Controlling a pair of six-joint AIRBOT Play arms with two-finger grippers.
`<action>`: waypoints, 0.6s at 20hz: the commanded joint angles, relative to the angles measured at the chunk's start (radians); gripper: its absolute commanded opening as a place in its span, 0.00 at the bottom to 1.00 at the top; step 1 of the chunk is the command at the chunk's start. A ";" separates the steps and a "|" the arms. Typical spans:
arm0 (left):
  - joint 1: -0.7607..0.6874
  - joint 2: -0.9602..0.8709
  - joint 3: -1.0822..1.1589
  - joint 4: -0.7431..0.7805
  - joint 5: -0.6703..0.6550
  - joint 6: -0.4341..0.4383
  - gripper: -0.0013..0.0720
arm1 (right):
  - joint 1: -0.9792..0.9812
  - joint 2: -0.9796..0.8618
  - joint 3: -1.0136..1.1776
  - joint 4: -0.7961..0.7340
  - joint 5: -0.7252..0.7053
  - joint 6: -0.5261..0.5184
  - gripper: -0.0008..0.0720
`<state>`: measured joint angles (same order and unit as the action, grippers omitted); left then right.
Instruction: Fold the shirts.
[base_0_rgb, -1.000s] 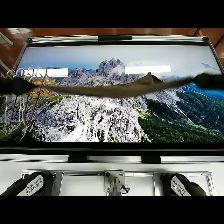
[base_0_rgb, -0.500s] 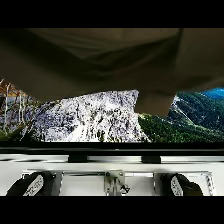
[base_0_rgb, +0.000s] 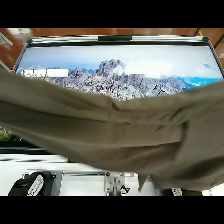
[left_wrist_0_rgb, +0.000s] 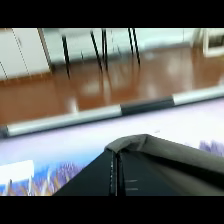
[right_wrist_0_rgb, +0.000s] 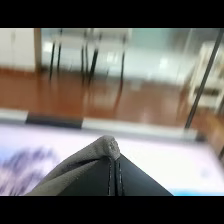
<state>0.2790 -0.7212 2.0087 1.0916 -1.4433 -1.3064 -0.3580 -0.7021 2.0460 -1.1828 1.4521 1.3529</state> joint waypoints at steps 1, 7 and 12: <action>0.001 -0.002 -0.142 0.019 -0.221 -0.008 0.06 | 0.001 -0.084 -0.094 -0.022 0.400 0.154 0.09; -0.011 -0.154 -0.661 -0.028 -0.055 -0.005 0.06 | 0.005 -0.301 -0.663 0.102 0.151 0.132 0.09; -0.140 -0.580 -0.563 -0.045 0.265 0.064 0.06 | 0.218 -0.655 -0.653 0.087 -0.418 0.048 0.09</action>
<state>0.1967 -1.0935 1.4216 1.0626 -1.3598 -1.2758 -0.2432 -1.1831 1.4220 -1.0912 1.3815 1.4395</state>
